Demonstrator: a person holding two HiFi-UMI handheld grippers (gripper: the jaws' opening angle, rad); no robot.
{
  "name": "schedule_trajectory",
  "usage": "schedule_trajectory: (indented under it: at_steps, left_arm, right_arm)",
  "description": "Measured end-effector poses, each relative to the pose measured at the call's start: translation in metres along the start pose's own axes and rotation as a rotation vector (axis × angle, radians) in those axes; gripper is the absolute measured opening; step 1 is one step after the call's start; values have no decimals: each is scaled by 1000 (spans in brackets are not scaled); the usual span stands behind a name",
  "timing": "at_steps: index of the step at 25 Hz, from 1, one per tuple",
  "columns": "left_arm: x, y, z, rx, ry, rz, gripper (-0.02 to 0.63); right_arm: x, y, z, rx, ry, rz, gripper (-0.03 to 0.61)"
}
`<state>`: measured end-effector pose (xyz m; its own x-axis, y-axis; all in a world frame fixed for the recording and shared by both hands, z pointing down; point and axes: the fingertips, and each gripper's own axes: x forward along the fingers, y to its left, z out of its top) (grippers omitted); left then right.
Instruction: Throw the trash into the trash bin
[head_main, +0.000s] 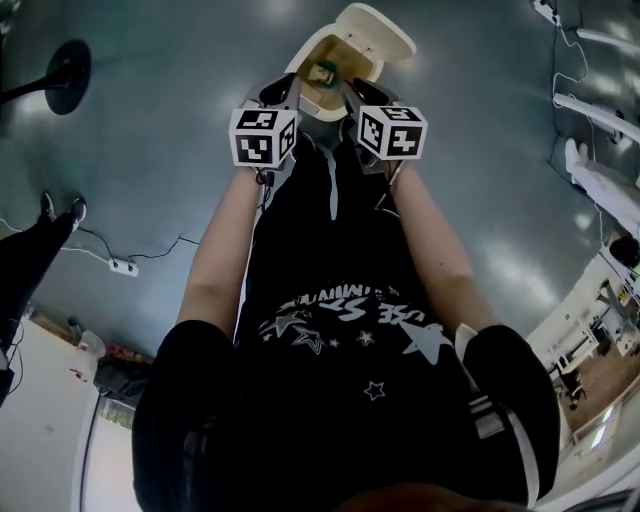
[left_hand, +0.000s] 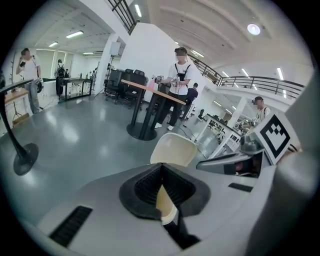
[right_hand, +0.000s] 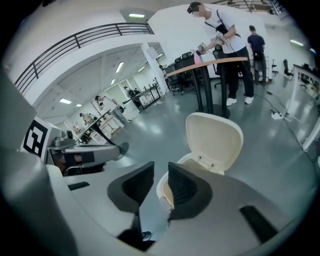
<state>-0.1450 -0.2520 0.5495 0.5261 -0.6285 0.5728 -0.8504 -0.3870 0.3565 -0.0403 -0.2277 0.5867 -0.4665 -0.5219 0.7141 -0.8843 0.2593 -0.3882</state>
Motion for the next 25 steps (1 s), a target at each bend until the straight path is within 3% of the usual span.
schedule_trajectory:
  at_steps: [7,13,25]
  left_arm:
    - [-30,-14,20,-1,-50,-10,11]
    - [-61,-35,25,-5,-91,9,11]
    - [-118,-102,28,2,-200,106,11]
  right_arm:
    - [-52,-7,5,-7,-48,-65,11]
    - [-92,3,14,-29,-76,-55,6]
    - [-152,8,18,-93,-150,91,6]
